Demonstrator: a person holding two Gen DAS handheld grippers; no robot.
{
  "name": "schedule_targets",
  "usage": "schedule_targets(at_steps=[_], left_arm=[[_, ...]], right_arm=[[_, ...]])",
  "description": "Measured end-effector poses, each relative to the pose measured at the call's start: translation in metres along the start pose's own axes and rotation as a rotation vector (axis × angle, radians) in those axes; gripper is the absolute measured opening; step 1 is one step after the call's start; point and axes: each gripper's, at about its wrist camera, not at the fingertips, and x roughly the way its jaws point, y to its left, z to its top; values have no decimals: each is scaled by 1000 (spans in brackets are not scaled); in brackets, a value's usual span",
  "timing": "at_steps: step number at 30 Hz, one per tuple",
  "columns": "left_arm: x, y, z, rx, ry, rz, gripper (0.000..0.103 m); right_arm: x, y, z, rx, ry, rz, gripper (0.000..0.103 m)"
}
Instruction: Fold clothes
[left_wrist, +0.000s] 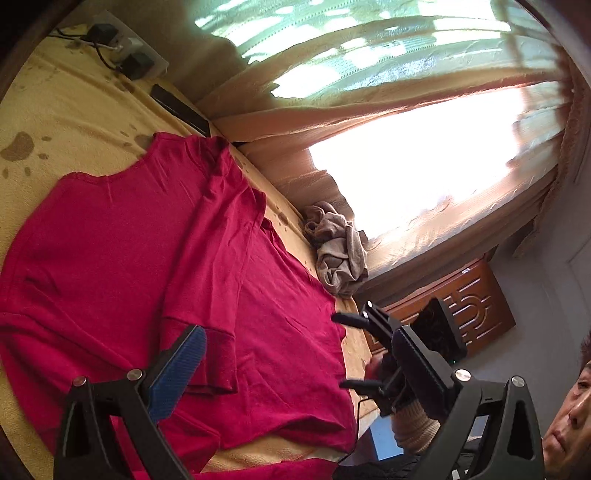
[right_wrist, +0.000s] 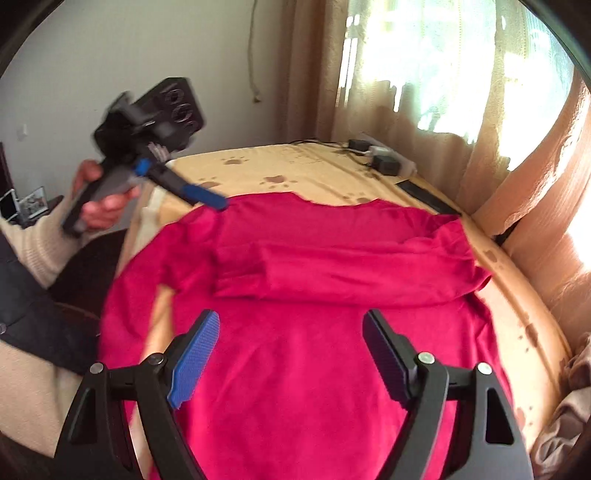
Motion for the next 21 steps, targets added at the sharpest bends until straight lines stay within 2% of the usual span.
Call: schedule_targets(at_steps=[7, 8, 11, 12, 14, 16, 17, 21], left_arm=[[-1, 10, -13, -2, 35, 69, 103], [-1, 12, -13, -2, 41, 82, 103], [0, 19, -12, -6, 52, 117, 103], [0, 22, -10, -10, 51, 126, 103], [-2, 25, -7, -15, 49, 137, 103], [-4, 27, -5, -19, 48, 147, 103], [-4, 28, -4, -18, 50, 151, 103], [-4, 35, 3, -17, 62, 171, 103]], right_arm=[[-10, 81, -41, -16, 131, 203, 80], [-8, 90, -45, -27, 155, 217, 75], [8, 112, -60, -46, 258, 218, 34], [12, 117, -65, -51, 283, 213, 24], [18, 124, -67, -67, 295, 202, 24], [17, 126, -63, -59, 282, 190, 14], [13, 126, -60, -50, 262, 195, 5], [-15, 116, -34, 27, 113, 262, 4]])
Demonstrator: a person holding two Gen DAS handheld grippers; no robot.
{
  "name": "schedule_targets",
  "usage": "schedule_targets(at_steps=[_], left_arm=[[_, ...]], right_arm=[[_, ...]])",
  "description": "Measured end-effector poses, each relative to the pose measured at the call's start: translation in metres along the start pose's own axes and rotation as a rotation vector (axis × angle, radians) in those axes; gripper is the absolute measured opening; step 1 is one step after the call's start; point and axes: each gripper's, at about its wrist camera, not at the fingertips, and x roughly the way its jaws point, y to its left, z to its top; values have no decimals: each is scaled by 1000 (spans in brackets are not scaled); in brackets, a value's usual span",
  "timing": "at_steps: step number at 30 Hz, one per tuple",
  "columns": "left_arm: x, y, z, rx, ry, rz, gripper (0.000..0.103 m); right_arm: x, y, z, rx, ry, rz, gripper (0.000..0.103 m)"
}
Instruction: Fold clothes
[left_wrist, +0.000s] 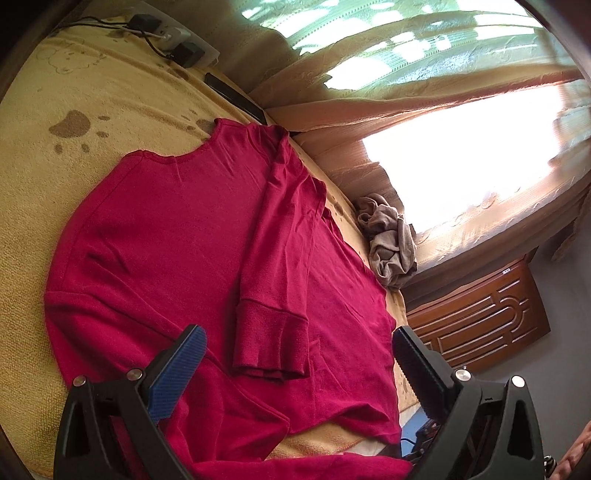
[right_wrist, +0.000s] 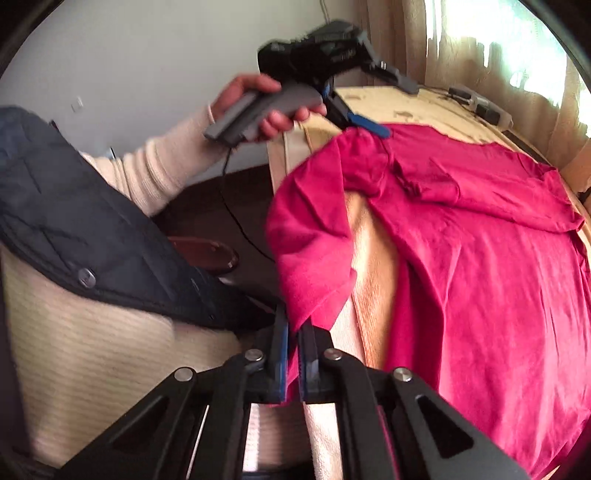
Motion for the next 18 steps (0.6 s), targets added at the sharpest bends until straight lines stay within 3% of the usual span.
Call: schedule_targets(at_steps=[3, 5, 6, 9, 10, 13, 16, 17, 18], left_arm=[[4, 8, 8, -9, 5, 6, 103], [8, 15, 12, -19, 11, 6, 103], [10, 18, 14, -29, 17, 9, 103], [15, 24, 20, -45, 30, 12, 103], [15, 25, 21, -47, 33, 12, 103], [17, 27, 26, -56, 39, 10, 103], [16, 30, 28, -69, 42, 4, 103], [15, 31, 29, -71, 44, 3, 103], [16, 31, 29, -73, 46, 5, 103]], right_arm=[[-33, -16, 16, 64, -149, -3, 4], [-52, -38, 21, 108, -224, -80, 4], [-57, -51, 21, 119, -230, -169, 4], [-49, -91, 14, 46, -129, -615, 8], [-44, -107, 7, 39, -81, -702, 9], [-43, -161, -15, 205, -28, -705, 14], [-57, -192, -38, 386, -76, -674, 47], [-64, -193, -44, 409, -106, -687, 70], [-70, -192, -50, 426, -136, -697, 83]])
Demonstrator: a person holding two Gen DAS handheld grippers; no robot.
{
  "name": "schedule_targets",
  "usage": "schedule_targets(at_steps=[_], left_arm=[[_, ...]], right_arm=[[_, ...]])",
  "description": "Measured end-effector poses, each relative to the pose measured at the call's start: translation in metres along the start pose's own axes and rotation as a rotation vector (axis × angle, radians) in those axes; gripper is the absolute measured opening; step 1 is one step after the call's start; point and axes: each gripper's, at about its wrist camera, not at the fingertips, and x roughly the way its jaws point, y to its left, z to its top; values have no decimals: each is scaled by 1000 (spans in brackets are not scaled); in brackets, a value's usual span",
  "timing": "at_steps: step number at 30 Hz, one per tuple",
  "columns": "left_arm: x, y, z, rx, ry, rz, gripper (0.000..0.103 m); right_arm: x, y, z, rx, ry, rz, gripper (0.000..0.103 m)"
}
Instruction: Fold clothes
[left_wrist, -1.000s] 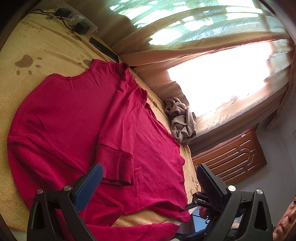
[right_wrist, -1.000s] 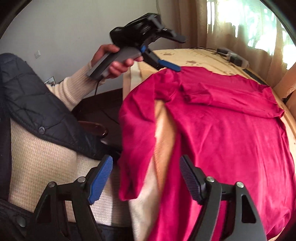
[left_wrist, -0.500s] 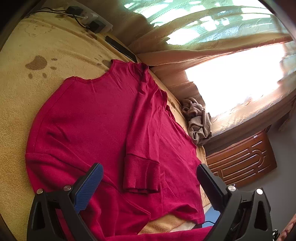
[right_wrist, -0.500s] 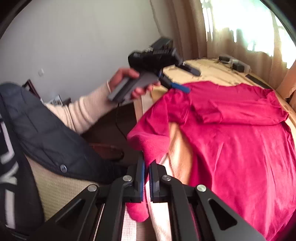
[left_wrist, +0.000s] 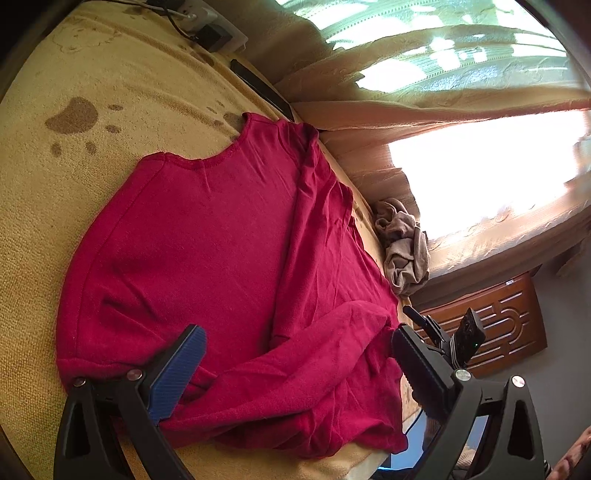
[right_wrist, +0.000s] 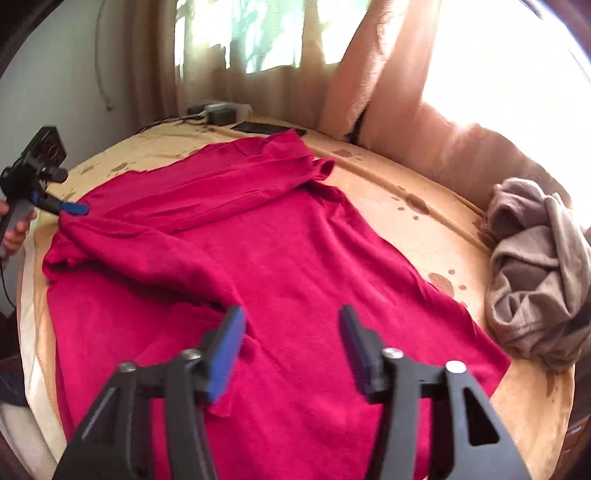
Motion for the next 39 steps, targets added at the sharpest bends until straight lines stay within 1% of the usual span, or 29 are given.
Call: schedule_targets(at_steps=[2, 4, 5, 7, 8, 9, 10, 12, 13, 14, 16, 19, 20, 22, 23, 24, 26, 27, 33, 35, 37, 39], left_arm=[[1, 0, 1, -7, 1, 9, 103], [1, -1, 1, -11, -2, 20, 103], [0, -2, 0, -9, -4, 27, 103], [0, -5, -1, -1, -6, 37, 103], [-1, -7, -2, 2, -7, 40, 103], [-1, -8, -3, 5, -9, 41, 103], [-1, -9, -4, 6, -10, 39, 103], [-1, -11, -5, 5, -12, 36, 103], [0, -12, -6, 5, -13, 34, 103], [0, -12, -6, 1, -11, 35, 103], [2, -10, -7, -8, -5, 37, 103], [4, -7, -8, -13, -2, 40, 103], [4, -7, -8, -8, -2, 39, 103], [5, -7, -8, -2, 0, 37, 103], [5, -7, -8, -2, 1, 36, 103], [5, -6, -8, -3, 3, 36, 103], [5, -5, -7, -3, 7, 33, 103], [4, -5, -6, -3, 9, 32, 103], [3, -3, -4, -4, 9, 40, 103], [3, -3, -3, -2, 8, 43, 103], [2, -3, -3, 1, 4, 45, 103], [0, -2, -3, 3, 1, 45, 103]], right_arm=[[-13, -8, -1, 20, -44, 14, 83], [-26, -1, -2, -25, -96, 45, 82], [-33, 6, -3, -66, -120, 58, 81], [-45, 36, -8, -214, -140, 85, 81], [-46, 52, -12, -291, -133, 91, 81], [-43, 67, -16, -364, -113, 93, 78], [-40, 82, -20, -438, -93, 94, 73], [-26, 103, -28, -547, -37, 100, 42], [-17, 108, -31, -580, -10, 102, 39], [-9, 112, -35, -604, 11, 107, 34], [3, 114, -38, -617, 34, 120, 34], [12, 108, -34, -573, 61, 135, 34], [14, 106, -32, -557, 72, 140, 31], [17, 104, -30, -532, 92, 155, 15], [17, 105, -30, -526, 98, 158, 9], [16, 106, -29, -524, 96, 152, 7], [7, 106, -24, -512, 61, 135, 6], [-2, 104, -18, -503, 25, 117, 6], [-86, 84, 29, -409, -292, -42, 5], [-105, 78, 42, -391, -374, -100, 5], [-114, 72, 53, -368, -422, -135, 5], [-114, 66, 62, -340, -443, -155, 5]])
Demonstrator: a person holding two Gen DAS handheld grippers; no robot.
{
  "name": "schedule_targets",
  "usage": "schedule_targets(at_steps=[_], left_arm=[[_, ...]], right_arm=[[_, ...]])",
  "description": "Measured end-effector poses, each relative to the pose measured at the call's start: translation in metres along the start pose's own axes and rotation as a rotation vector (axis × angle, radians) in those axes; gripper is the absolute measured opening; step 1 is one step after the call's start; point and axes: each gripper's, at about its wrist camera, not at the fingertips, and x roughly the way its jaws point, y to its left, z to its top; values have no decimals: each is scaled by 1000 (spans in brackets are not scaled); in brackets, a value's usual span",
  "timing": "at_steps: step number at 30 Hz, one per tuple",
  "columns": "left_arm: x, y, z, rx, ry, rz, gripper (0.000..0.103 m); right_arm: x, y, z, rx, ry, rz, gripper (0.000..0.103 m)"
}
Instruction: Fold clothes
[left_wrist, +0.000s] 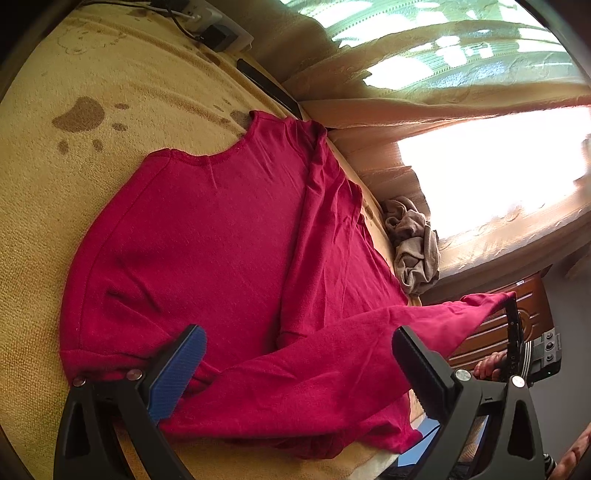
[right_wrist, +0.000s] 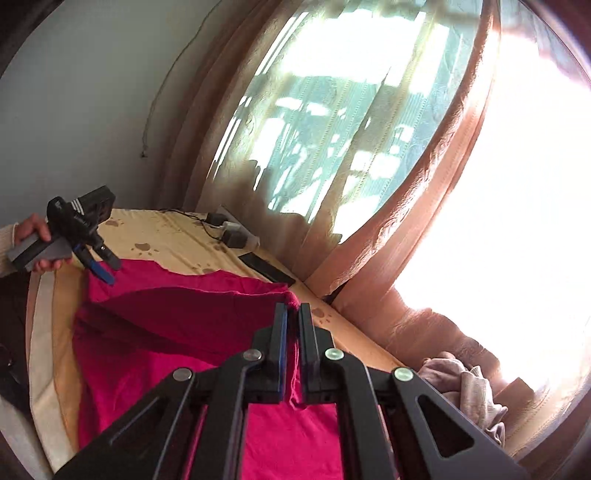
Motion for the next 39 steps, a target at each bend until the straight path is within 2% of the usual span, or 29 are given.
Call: schedule_targets(at_steps=[4, 9, 14, 19, 23, 27, 31, 33, 35, 39], left_arm=[[-5, 5, 3, -4, -11, 3, 103], [-14, 15, 5, -18, -35, -8, 103], [-17, 16, 0, 22, -51, -21, 103], [-20, 17, -1, 33, -61, -26, 103], [-23, 18, -3, 37, -67, -21, 103], [-27, 19, -5, 29, -63, 3, 103], [-39, 11, -9, 27, -92, 36, 103], [-44, -2, -11, 60, -99, 26, 103], [-41, -21, -13, 104, -89, -29, 103], [-11, -54, -23, 187, 5, -161, 103]], right_arm=[[16, -8, 6, 52, -14, -12, 5], [36, -7, 19, 39, -25, -30, 5], [74, -22, 30, 58, -4, -44, 5], [141, -43, 28, 130, 75, -11, 5], [212, -51, 11, 170, 187, 34, 6], [273, -47, -17, 190, 300, 78, 6], [304, -35, -35, 177, 364, 118, 6], [310, -31, -39, 170, 372, 135, 6], [315, -29, -39, 158, 376, 139, 6], [322, -27, -38, 148, 378, 140, 6]])
